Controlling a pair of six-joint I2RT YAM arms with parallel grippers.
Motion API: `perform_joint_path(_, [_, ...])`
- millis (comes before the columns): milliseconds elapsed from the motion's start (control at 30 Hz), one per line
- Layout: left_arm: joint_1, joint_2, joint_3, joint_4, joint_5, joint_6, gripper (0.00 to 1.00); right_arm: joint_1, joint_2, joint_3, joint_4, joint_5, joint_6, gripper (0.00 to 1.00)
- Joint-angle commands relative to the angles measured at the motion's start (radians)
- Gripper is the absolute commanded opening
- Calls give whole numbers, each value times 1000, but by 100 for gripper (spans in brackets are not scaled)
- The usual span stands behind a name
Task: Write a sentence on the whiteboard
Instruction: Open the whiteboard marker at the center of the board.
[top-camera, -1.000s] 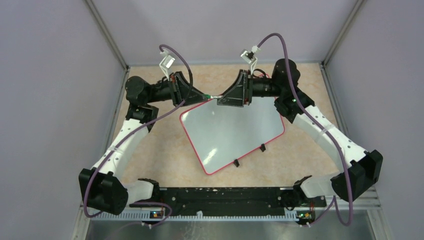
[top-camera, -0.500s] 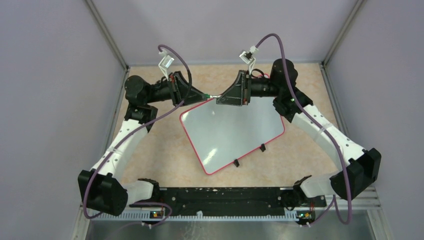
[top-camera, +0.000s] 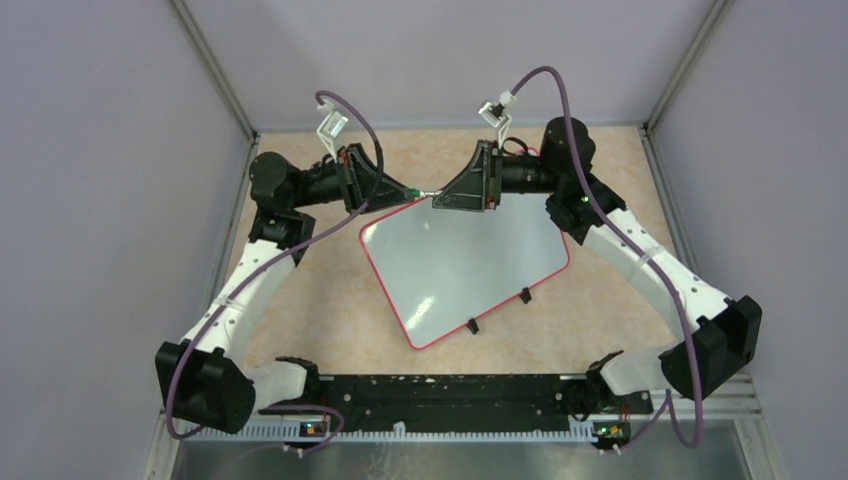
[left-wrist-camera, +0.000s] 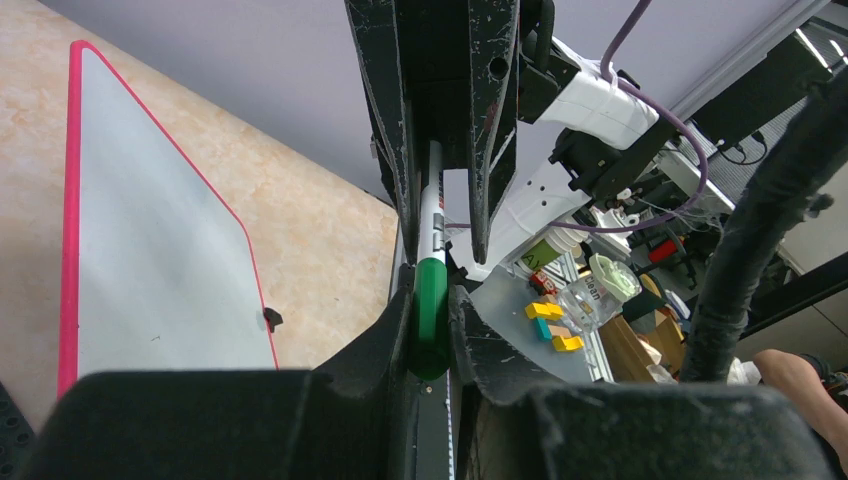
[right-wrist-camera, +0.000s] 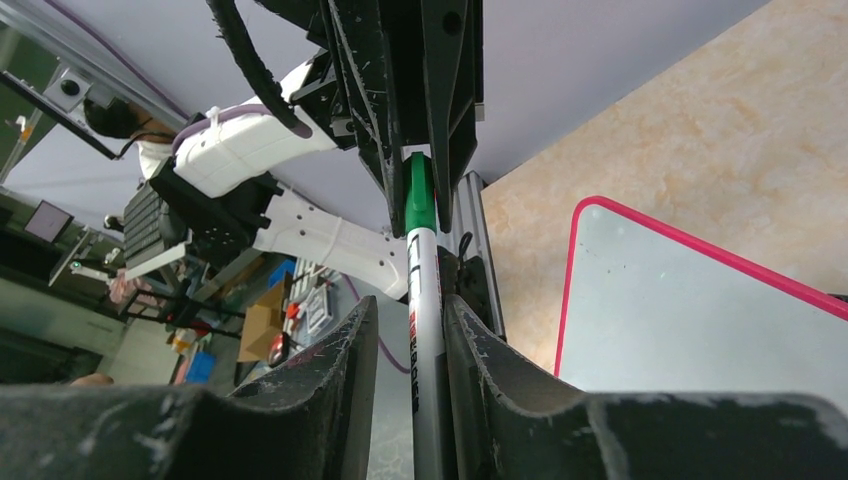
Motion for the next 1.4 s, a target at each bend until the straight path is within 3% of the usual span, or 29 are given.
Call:
perform_joint_path(0, [-13, -30, -17, 5, -33, 17, 0, 7, -5, 62, 64, -3, 14, 29])
perform_joint_path(533, [-16, -38, -72, 63, -74, -65, 0, 5, 21, 67, 119, 27, 70, 25])
perform_joint_path(633, [-18, -39, -73, 61, -70, -61, 0, 5, 21, 62, 122, 25, 70, 18])
perform_joint_path(767, [-19, -43, -75, 52, -71, -50, 0, 5, 20, 64, 122, 20, 68, 0])
perform_joint_path(867, [-10, -51, -70, 8, -76, -15, 0, -8, 14, 65, 105, 16, 58, 0])
perform_joint_path(1067, [82, -70, -86, -1, -77, -29, 0, -88, -23, 36, 116, 1, 86, 0])
perform_joint_path(1233, [222, -73, -129, 115, -56, -147, 0, -200, -65, -8, 182, -30, 156, 0])
perform_joint_path(1367, [331, -63, -119, 108, -5, -132, 0, -285, -93, -35, 176, -57, 147, 0])
